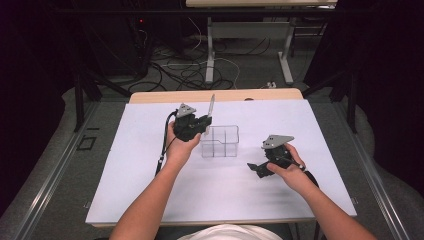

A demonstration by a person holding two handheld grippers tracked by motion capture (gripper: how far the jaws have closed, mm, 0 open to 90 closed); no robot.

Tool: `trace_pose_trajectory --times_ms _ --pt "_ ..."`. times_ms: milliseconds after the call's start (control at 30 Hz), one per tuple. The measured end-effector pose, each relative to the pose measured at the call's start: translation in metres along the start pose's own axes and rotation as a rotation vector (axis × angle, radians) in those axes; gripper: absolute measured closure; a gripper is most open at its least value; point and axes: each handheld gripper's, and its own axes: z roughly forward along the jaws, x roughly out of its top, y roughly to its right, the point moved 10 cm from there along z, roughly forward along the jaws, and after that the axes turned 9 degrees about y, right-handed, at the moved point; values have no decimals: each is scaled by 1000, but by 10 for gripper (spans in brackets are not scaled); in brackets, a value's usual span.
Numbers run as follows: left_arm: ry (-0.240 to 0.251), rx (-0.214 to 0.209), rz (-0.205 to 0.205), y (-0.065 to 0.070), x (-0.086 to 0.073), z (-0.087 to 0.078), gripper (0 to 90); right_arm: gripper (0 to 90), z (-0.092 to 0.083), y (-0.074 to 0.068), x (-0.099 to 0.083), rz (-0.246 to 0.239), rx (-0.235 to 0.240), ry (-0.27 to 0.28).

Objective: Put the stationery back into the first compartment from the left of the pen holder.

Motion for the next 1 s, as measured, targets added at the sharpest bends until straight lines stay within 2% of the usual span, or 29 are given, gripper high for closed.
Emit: trace_pose_trajectory --times_ms 133,267,300,533,800,933,1000 --pt "-20 4 -4 -1 -7 1 791 0 -1 0 -2 0 1 -17" --pt "-31 8 -3 -3 -11 0 791 0 1 -1 -2 -5 5 -7" --pt "-35 9 -5 -3 -12 0 790 0 0 -1 -3 -6 4 -23" --pt "-46 5 -16 -1 -12 -1 779 0 1 -1 -4 -11 7 -24" --pt "9 28 6 -5 0 -13 561 0 1 1 -5 -7 2 -22" --pt "6 32 6 -9 2 -22 458 0 0 3 -5 -2 -5 -23" --pt "2 37 7 -11 3 -26 417 0 1 5 -4 -2 -15 -6"
